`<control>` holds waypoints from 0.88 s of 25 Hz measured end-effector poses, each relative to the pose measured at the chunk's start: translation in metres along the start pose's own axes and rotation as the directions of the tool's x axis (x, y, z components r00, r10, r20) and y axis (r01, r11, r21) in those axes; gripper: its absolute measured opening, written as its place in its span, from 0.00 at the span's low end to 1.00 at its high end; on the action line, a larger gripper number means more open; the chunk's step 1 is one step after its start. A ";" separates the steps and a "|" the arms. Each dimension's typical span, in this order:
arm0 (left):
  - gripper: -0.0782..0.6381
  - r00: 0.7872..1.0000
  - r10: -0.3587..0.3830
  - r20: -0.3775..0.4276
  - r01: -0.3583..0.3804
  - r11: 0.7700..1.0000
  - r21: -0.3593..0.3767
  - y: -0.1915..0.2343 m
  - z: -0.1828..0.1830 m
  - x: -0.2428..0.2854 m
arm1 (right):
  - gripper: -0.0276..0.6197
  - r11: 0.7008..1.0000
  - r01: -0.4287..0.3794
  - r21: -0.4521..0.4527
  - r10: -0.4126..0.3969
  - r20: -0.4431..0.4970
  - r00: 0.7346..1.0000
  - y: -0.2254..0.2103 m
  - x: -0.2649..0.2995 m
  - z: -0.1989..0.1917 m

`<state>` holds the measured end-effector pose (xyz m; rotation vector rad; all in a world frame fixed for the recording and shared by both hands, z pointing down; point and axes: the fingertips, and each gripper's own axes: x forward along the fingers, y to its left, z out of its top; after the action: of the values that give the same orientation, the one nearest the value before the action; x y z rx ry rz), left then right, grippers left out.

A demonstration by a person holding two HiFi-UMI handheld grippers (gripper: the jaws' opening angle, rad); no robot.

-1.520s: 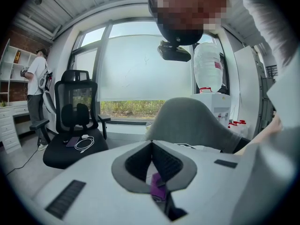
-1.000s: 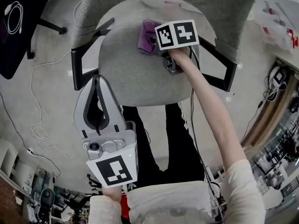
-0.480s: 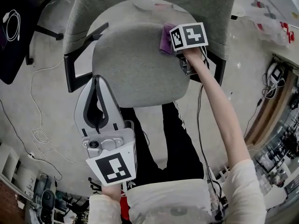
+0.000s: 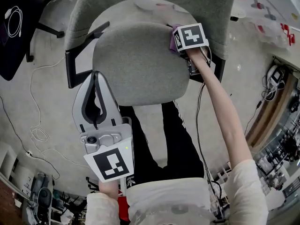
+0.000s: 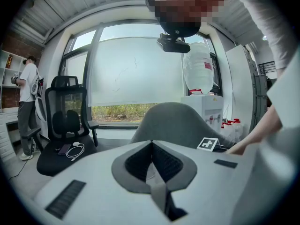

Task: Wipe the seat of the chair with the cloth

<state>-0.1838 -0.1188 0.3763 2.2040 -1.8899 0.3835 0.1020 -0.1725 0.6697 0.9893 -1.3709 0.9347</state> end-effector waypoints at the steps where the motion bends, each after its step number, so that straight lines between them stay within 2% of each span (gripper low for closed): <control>1: 0.13 1.000 0.004 -0.002 -0.004 1.000 0.000 0.002 -0.001 -0.001 | 0.18 1.000 -0.005 0.020 0.005 -0.004 1.000 -0.002 0.001 -0.001; 10: 0.13 0.999 0.035 -0.016 -0.035 0.999 0.007 0.023 -0.006 -0.008 | 0.18 0.998 0.031 0.060 -0.032 0.001 0.999 -0.015 -0.001 -0.005; 12: 0.13 0.999 0.047 -0.019 -0.047 0.999 0.009 0.031 -0.007 -0.011 | 0.18 0.996 -0.001 0.092 -0.003 0.049 0.999 -0.008 -0.010 0.000; 14: 0.13 0.998 0.059 -0.017 -0.059 0.998 0.011 0.039 -0.007 -0.013 | 0.18 0.989 -0.076 0.129 0.057 0.148 0.987 0.006 -0.030 0.009; 16: 0.13 0.997 0.073 -0.008 -0.073 0.997 0.006 0.047 -0.008 -0.015 | 0.18 0.971 -0.189 0.146 0.145 0.269 0.952 0.032 -0.057 0.022; 18: 0.13 0.996 0.085 -0.007 -0.085 0.996 0.004 0.055 -0.010 -0.018 | 0.18 0.933 -0.335 0.134 0.268 0.364 0.892 0.072 -0.079 0.034; 20: 0.12 0.995 0.094 -0.015 -0.094 0.996 0.012 0.062 -0.012 -0.022 | 0.18 0.877 -0.472 0.091 0.402 0.400 0.824 0.122 -0.088 0.039; 22: 0.13 0.994 0.107 -0.013 -0.107 0.994 0.017 0.068 -0.012 -0.025 | 0.18 0.832 -0.554 0.027 0.506 0.373 0.778 0.175 -0.085 0.037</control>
<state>-0.2557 -0.1021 0.3783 2.1101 -2.0095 0.4327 -0.0753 -0.1469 0.5859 0.9094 -1.9792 1.3315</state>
